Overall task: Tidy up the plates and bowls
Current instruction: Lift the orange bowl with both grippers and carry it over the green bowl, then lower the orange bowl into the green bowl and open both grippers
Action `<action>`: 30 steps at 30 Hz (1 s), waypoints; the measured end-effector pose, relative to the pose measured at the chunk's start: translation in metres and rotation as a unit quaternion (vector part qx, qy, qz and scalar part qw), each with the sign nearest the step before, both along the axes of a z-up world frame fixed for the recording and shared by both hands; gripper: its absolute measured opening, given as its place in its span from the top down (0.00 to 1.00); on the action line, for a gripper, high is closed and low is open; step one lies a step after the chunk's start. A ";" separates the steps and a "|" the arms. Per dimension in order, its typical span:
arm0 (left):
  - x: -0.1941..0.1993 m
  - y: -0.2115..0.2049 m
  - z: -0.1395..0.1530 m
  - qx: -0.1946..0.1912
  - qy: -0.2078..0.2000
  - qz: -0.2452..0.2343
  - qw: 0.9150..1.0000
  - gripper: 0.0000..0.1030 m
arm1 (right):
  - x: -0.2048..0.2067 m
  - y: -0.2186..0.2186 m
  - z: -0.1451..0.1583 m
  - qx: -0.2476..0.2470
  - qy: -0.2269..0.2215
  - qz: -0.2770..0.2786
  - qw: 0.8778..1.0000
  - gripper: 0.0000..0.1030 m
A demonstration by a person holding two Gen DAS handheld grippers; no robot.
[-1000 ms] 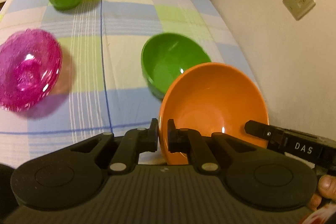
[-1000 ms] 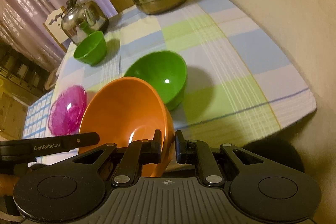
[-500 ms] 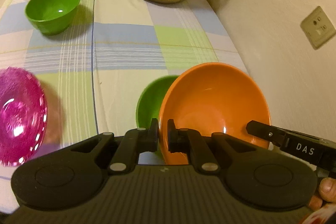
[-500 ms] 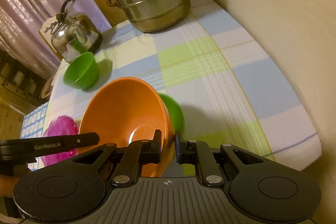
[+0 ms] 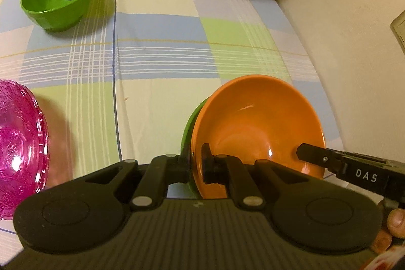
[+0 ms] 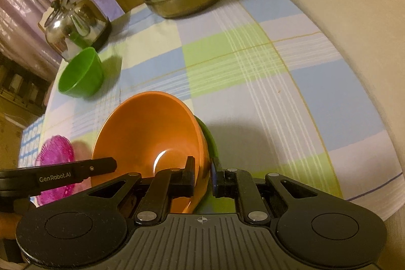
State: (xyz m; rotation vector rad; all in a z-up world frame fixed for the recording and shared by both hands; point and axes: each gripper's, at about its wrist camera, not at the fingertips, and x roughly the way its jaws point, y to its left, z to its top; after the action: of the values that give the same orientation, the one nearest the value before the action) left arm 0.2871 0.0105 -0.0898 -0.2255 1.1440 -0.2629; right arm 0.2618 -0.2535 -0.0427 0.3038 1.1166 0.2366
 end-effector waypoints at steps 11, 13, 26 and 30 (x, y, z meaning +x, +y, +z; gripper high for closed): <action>0.001 -0.002 0.000 0.008 -0.015 -0.005 1.000 0.94 | 0.002 0.003 -0.008 -0.015 -0.002 0.007 1.000 0.88; 0.001 -0.002 0.000 0.010 -0.016 -0.006 1.000 0.94 | 0.001 0.004 -0.009 -0.017 -0.003 0.008 1.000 0.88; -0.001 -0.004 0.009 0.018 -0.042 -0.009 0.999 0.82 | -0.001 0.005 -0.005 -0.023 -0.026 0.005 0.999 0.71; -0.002 -0.004 0.016 0.020 -0.054 -0.011 0.998 0.82 | -0.004 -0.001 0.004 -0.013 -0.052 -0.011 0.998 0.48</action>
State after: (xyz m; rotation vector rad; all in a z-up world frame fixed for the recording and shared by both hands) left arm 0.2847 0.0067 -0.0734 -0.1613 1.0452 -0.2682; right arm 0.2579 -0.2546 -0.0389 0.2770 1.0116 0.2154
